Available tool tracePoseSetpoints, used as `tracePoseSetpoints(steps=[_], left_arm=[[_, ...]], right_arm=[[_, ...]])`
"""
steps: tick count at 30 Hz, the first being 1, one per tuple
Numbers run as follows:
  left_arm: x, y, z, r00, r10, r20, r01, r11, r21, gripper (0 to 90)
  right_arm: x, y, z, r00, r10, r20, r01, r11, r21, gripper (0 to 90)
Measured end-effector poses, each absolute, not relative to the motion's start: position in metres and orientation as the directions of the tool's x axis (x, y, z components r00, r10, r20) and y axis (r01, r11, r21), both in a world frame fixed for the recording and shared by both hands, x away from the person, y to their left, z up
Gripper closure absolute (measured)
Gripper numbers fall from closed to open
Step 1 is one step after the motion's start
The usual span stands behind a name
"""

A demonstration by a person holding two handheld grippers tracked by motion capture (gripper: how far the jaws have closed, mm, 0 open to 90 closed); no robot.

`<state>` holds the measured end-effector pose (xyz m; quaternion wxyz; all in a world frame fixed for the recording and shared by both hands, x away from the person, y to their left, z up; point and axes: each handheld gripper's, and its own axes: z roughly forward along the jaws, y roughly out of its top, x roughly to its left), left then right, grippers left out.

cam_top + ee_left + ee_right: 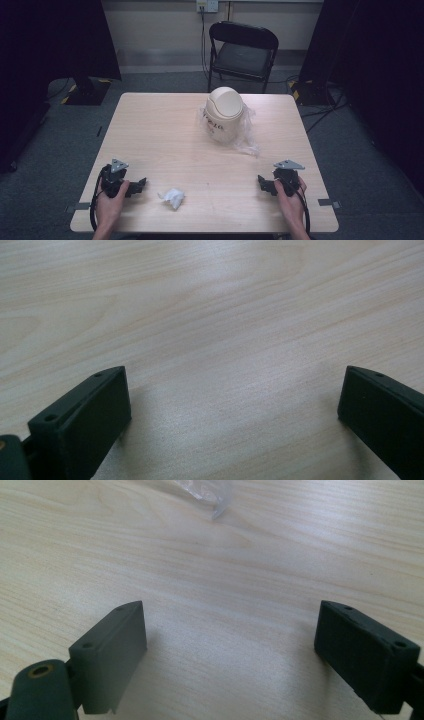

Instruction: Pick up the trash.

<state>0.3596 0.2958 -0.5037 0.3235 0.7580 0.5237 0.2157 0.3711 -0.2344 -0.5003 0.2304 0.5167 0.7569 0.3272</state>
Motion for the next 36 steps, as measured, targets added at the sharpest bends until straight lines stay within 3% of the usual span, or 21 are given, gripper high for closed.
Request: tracePoseSetpoints(steps=[15, 36], left_arm=[[0.360, 0.296, -0.504, 0.359, 0.933, -0.012, 0.654, -0.243, 0.716, 0.0], [0.359, 0.298, -0.504, 0.384, 0.923, -0.014, 0.648, -0.259, 0.716, 0.0]], right_arm=[[0.368, -0.234, -0.498, -0.376, 0.927, -0.015, 0.629, 0.267, 0.730, 17.7], [0.380, -0.202, -0.475, -0.489, 0.871, 0.049, 0.609, 0.301, 0.734, 17.5]])
